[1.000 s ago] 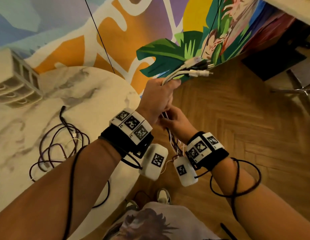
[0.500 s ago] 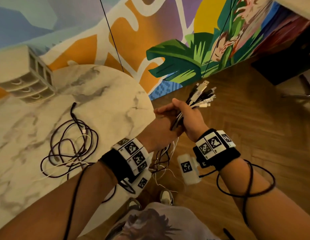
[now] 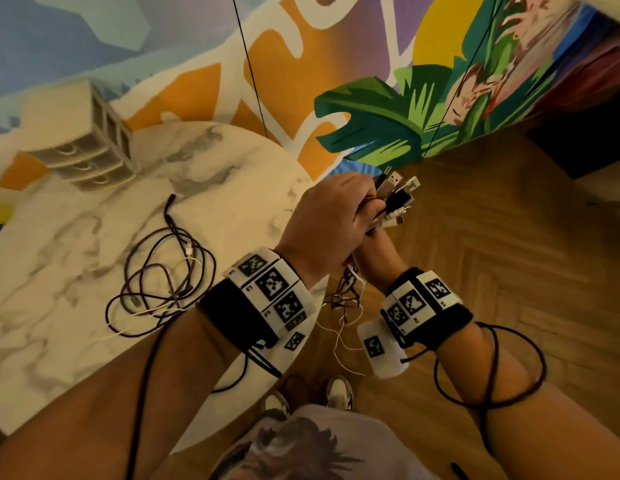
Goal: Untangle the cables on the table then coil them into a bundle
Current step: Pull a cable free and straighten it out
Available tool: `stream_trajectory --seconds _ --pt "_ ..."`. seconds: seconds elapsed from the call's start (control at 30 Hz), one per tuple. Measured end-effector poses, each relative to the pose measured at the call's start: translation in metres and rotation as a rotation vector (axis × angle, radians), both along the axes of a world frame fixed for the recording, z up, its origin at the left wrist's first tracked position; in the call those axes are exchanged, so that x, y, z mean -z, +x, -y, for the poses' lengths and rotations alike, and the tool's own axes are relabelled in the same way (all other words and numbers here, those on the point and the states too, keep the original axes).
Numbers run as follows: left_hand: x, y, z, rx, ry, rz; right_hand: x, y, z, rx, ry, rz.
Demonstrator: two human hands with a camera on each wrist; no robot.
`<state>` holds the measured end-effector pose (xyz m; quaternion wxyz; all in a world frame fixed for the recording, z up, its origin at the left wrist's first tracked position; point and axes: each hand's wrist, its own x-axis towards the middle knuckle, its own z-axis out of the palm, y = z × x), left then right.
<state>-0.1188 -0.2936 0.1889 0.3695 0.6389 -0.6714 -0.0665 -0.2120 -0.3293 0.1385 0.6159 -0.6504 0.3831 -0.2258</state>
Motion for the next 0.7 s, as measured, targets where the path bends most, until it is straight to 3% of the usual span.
stream_trajectory --seconds 0.17,0.4,0.47,0.6,0.7 --pt "-0.005 0.004 -0.003 -0.017 -0.111 -0.001 -0.005 0.005 0.000 -0.001 -0.013 0.101" --pt "-0.008 0.009 0.004 -0.010 -0.179 -0.012 -0.002 0.009 -0.006 -0.079 -0.022 0.047" --pt "-0.007 0.012 0.011 0.017 -0.125 0.076 0.003 0.012 -0.008 -0.126 -0.019 0.044" --pt "-0.003 0.018 0.018 0.253 0.190 0.145 0.010 0.014 -0.012 -0.173 -0.033 0.025" --pt "0.009 0.020 0.011 0.271 0.081 0.079 0.003 0.008 -0.011 -0.195 -0.025 -0.032"
